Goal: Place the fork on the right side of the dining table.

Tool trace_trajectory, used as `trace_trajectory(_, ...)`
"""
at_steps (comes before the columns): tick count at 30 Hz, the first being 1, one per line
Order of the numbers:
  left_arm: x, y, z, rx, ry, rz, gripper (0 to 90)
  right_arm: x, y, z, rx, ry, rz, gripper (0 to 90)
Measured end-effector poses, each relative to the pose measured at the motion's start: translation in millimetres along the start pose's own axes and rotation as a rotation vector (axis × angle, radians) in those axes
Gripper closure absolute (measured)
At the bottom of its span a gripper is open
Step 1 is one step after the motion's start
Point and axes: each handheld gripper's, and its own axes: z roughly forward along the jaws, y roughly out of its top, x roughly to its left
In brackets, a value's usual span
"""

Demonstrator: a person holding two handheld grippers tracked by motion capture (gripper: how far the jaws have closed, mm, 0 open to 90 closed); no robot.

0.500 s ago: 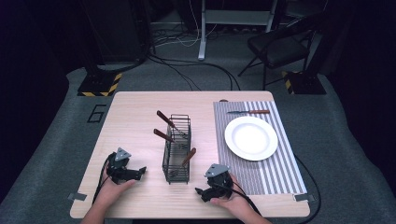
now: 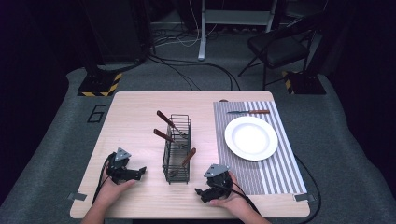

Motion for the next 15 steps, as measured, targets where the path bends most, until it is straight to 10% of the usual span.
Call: trace_trajectory(15,0.1,0.0,0.0,0.0,-0.001,0.0,1.0,1.7,3.6,-4.2,0.0,0.007,0.015,21.7)
